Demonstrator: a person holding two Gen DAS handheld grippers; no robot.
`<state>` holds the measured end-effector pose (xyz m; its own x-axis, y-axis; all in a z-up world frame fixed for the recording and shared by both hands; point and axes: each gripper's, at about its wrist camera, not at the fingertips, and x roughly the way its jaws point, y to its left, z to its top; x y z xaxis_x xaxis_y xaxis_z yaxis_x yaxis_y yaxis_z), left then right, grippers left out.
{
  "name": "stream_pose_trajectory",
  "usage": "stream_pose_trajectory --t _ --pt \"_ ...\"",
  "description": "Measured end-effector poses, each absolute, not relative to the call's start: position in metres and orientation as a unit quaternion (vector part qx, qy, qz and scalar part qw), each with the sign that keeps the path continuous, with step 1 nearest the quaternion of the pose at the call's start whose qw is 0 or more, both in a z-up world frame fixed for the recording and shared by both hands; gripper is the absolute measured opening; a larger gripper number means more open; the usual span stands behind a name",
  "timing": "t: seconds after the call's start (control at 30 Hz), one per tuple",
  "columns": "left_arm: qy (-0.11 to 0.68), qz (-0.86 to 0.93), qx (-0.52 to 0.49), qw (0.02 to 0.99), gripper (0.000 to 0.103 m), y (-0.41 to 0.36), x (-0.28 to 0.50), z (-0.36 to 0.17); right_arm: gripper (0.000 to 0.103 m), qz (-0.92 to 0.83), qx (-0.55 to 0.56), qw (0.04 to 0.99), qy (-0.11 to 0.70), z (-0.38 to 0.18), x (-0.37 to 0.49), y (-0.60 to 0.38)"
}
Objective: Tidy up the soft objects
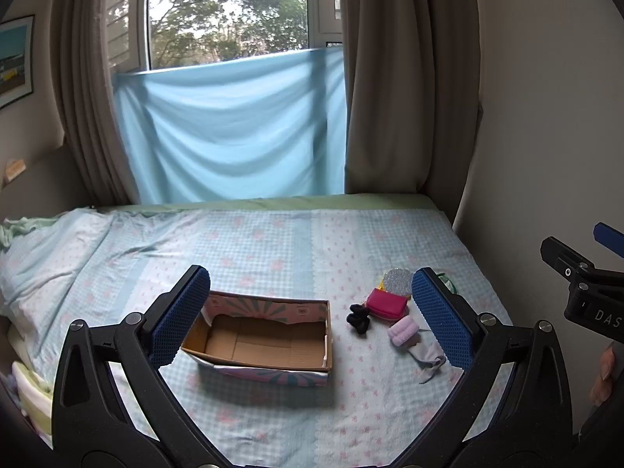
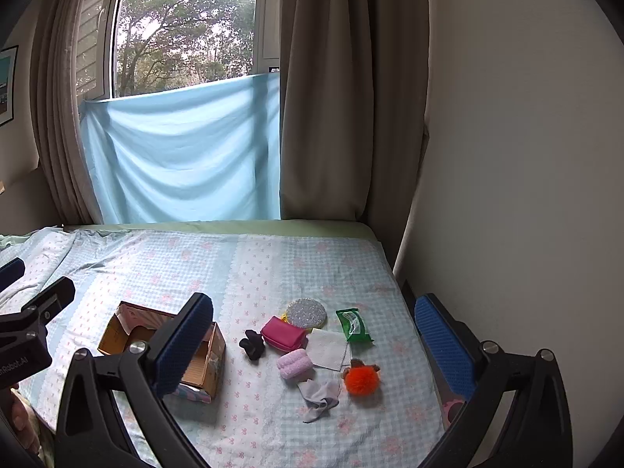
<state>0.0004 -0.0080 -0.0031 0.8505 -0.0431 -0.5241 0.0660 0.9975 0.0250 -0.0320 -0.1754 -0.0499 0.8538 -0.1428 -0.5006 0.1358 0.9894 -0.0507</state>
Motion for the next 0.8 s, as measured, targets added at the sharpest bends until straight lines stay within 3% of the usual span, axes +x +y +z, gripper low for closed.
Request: stream_pose_trajectory --t 0.8 --pt "0.276 -0.035 0.02 0.96 0.102 -0.0017 0.0084 -0.0052 0.103 -0.076 -0.006 0.962 0.263 -0.0523 -0.0266 -0.1745"
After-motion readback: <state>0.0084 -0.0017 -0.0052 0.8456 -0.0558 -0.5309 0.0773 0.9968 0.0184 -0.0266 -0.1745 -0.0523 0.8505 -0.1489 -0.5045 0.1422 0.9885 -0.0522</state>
